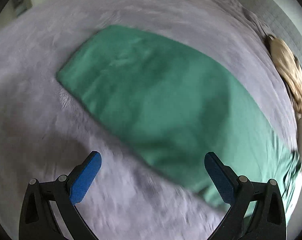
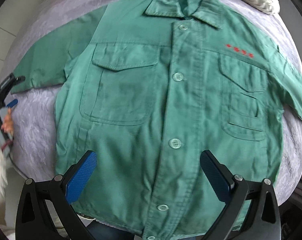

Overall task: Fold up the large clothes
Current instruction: 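Grasp the side edge of the green jacket with the left tool, then fold the held jacket side over the body and open the left tool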

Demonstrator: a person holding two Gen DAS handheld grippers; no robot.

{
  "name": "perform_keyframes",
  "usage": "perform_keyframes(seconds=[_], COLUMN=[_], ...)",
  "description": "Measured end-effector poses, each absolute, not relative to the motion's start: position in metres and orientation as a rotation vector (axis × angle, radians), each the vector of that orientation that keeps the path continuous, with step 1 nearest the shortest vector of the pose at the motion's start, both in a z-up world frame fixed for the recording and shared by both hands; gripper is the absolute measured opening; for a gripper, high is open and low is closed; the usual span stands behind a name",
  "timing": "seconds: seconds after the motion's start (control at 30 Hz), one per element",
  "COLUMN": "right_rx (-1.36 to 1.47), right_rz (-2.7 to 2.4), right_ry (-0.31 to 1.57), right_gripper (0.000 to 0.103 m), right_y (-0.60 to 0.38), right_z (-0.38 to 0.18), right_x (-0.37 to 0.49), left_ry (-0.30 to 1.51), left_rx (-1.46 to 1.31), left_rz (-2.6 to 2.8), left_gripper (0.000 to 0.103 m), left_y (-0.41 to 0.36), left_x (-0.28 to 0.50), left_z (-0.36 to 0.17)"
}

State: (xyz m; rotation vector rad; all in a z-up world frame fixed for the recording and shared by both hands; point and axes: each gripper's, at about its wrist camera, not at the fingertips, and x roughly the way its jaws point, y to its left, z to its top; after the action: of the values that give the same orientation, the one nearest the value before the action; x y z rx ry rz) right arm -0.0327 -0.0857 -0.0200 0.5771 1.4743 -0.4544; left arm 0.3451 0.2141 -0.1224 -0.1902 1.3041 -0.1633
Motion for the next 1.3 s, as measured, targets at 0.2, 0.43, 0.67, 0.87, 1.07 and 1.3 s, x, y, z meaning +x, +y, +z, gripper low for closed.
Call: perform_keyframes(seconds=[0.2, 0.43, 0.67, 0.87, 1.07, 1.3], right_rx=[0.536, 0.552, 0.597, 0.675, 0.757, 0.878], right_rz=[-0.438, -0.432, -0.457, -0.545, -0.655, -0.771], right_ry=[1.503, 1.469, 1.407, 1.320, 1.256, 1.246], right_gripper=[0.103, 0.103, 0.103, 0.103, 0.103, 0.103], right_y=[-0.068, -0.061, -0.078, -0.120, -0.167, -0.209], right_z=[-0.031, -0.035, -0.025, -0.011, -0.009, -0.036], right_x=[-0.017, -0.009, -0.030, -0.066, -0.111, -0.170], left_ry=[1.258, 1.154, 0.975, 0.916, 0.973, 1.014], left_rx=[-0.168, -0.161, -0.089, 0.024, 0.245, 0.535], left_rz=[-0.151, -0.272, -0.558, -0.896, -1.096, -1.057], left_gripper=[0.029, 0.007, 0.007, 0.007, 0.007, 0.007], left_y=[0.217, 0.222, 0.151, 0.025, -0.110, -0.161], left_x=[0.364, 0.360, 0.319, 0.250, 0.156, 0.085], left_z=[-0.131, -0.085, 0.000, 0.054, 0.023, -0.050])
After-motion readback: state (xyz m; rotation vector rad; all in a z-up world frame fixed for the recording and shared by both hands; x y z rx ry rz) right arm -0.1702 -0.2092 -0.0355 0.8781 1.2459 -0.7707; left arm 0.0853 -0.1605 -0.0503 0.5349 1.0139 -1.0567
